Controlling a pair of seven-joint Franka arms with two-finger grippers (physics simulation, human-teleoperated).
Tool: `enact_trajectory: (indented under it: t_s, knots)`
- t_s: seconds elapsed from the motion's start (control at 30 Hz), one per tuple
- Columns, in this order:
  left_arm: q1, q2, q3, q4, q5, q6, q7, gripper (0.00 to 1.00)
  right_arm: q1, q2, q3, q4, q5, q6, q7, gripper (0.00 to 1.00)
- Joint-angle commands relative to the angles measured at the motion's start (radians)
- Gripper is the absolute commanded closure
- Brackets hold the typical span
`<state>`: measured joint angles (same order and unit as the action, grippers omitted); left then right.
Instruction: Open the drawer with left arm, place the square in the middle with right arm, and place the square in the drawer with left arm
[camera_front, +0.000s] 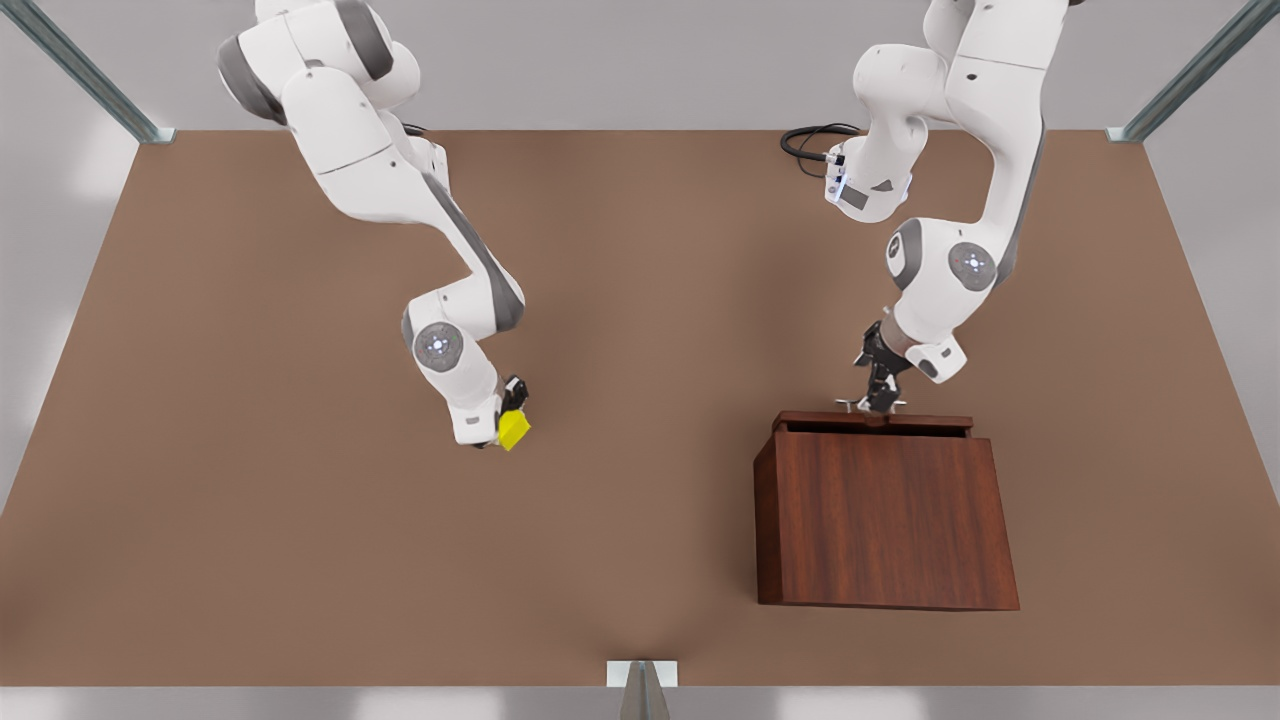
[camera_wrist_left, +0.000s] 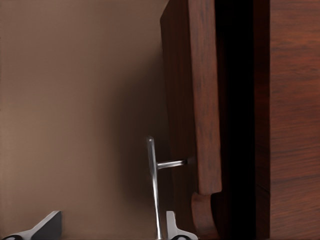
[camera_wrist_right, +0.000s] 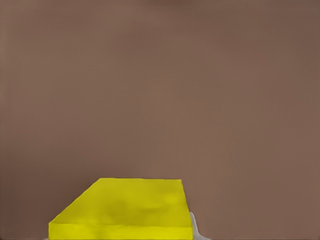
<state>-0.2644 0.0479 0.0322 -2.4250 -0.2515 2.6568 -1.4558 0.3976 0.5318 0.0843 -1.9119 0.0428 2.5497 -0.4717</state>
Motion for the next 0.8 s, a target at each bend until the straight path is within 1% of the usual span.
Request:
enact_trajectory:
  t_s: [0.0, 0.1, 0.13, 0.2, 0.23, 0.27, 0.37, 0.5, 0.53, 0.57, 0.6, 0.63, 0.77]
  knots:
    - [0.002, 0.000, 0.000, 0.000, 0.000, -0.001, 0.000, 0.00, 0.003, 0.028, 0.005, 0.040, -0.001, 0.000, 0.007, 0.32]
    - [0.002, -0.019, 0.000, -0.016, 0.000, -0.014, -0.002, 0.00, 0.147, 0.185, 0.006, 0.335, -0.015, -0.095, 0.027, 0.32]
    - [0.001, -0.023, 0.000, -0.019, 0.000, -0.015, -0.002, 0.00, 0.175, 0.215, 0.005, 0.393, -0.021, -0.124, 0.024, 0.32]
    - [0.001, -0.033, 0.000, -0.028, 0.000, -0.017, -0.002, 0.00, 0.221, 0.261, 0.000, 0.439, -0.027, -0.131, 0.024, 0.32]
    - [-0.006, -0.039, 0.000, -0.031, 0.000, -0.028, -0.002, 0.00, 0.248, 0.304, -0.009, 0.490, -0.026, -0.138, 0.027, 0.32]
    - [-0.006, -0.042, 0.000, -0.032, 0.000, -0.034, -0.012, 0.00, 0.283, 0.333, -0.020, 0.516, -0.024, -0.138, 0.044, 0.32]
    - [-0.013, -0.049, 0.000, -0.045, 0.000, -0.044, -0.017, 0.00, 0.323, 0.350, -0.021, 0.517, -0.011, -0.143, 0.073, 0.32]
    - [-0.019, -0.065, 0.002, -0.058, 0.000, -0.046, -0.032, 0.00, 0.337, 0.352, -0.034, 0.507, -0.009, -0.143, 0.084, 0.32]
    - [-0.022, -0.068, 0.000, -0.060, 0.000, -0.046, -0.038, 0.00, 0.348, 0.349, -0.046, 0.505, -0.008, -0.144, 0.085, 0.30]
    - [-0.027, -0.072, 0.002, -0.065, 0.000, -0.052, -0.038, 0.00, 0.354, 0.346, -0.051, 0.501, -0.006, -0.144, 0.085, 0.12]
    - [-0.027, -0.079, 0.002, -0.068, 0.000, -0.054, -0.040, 0.00, 0.354, 0.346, -0.051, 0.501, -0.008, -0.141, 0.087, 0.04]
    - [-0.032, -0.080, 0.002, -0.068, 0.000, -0.060, -0.040, 0.00, 0.357, 0.347, -0.051, 0.501, -0.009, -0.134, 0.085, 0.00]
    - [-0.038, -0.097, 0.002, -0.081, 0.000, -0.067, -0.048, 0.00, 0.359, 0.344, -0.051, 0.502, -0.012, -0.132, 0.084, 0.00]
